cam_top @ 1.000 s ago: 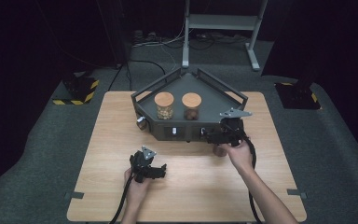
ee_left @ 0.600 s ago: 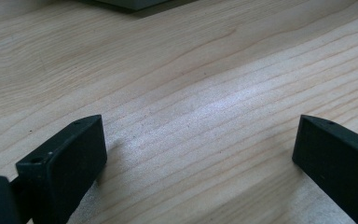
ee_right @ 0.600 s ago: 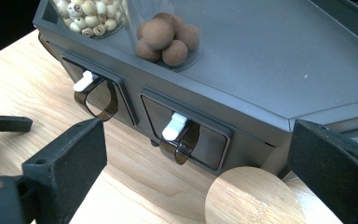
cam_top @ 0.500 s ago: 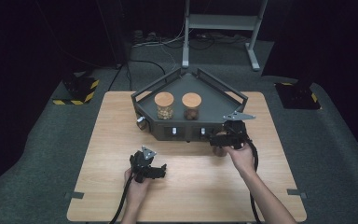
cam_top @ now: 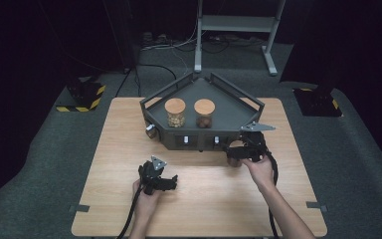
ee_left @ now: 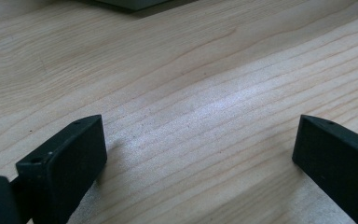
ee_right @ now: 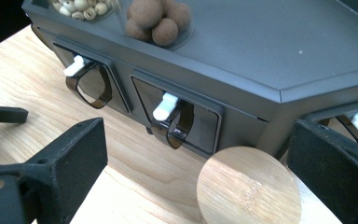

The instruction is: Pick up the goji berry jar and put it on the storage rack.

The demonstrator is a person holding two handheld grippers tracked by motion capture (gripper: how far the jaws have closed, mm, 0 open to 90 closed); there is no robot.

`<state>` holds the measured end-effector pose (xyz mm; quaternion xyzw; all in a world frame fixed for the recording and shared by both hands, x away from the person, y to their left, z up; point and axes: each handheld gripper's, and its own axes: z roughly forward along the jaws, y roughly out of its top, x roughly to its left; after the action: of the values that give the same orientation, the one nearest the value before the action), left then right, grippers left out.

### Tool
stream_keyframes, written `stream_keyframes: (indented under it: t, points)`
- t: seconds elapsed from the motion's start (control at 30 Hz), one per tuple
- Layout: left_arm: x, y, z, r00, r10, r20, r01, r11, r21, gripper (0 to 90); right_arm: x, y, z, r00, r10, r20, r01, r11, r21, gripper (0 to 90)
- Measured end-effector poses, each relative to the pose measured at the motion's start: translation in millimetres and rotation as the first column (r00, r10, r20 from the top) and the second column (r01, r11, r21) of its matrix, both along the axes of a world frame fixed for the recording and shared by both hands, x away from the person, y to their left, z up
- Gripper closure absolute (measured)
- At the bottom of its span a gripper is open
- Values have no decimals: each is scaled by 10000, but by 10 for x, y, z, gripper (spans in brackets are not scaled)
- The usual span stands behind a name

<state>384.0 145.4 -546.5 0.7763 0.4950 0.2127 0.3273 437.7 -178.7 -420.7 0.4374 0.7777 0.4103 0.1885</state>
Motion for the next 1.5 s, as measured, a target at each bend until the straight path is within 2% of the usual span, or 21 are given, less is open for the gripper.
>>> stream_keyframes:
  t: [0.6,0.87,1.27,1.5]
  points:
    - [0,-1,0,10000,10,3,-10,10000,-9,30,-54,-81,-169,9997,-56,-234,57,10000,40,55]
    - [0,-1,0,10000,11,4,-11,10000,-7,30,-73,-101,-250,9996,-141,-234,137,9997,-184,55]
    - [0,-1,0,10000,14,7,-14,10000,-6,30,-72,-182,-404,9977,-393,-549,392,9992,-44,57]
    - [0,-1,0,10000,15,8,-15,10000,-5,30,-81,-196,-417,9981,-458,-424,463,9989,103,59]
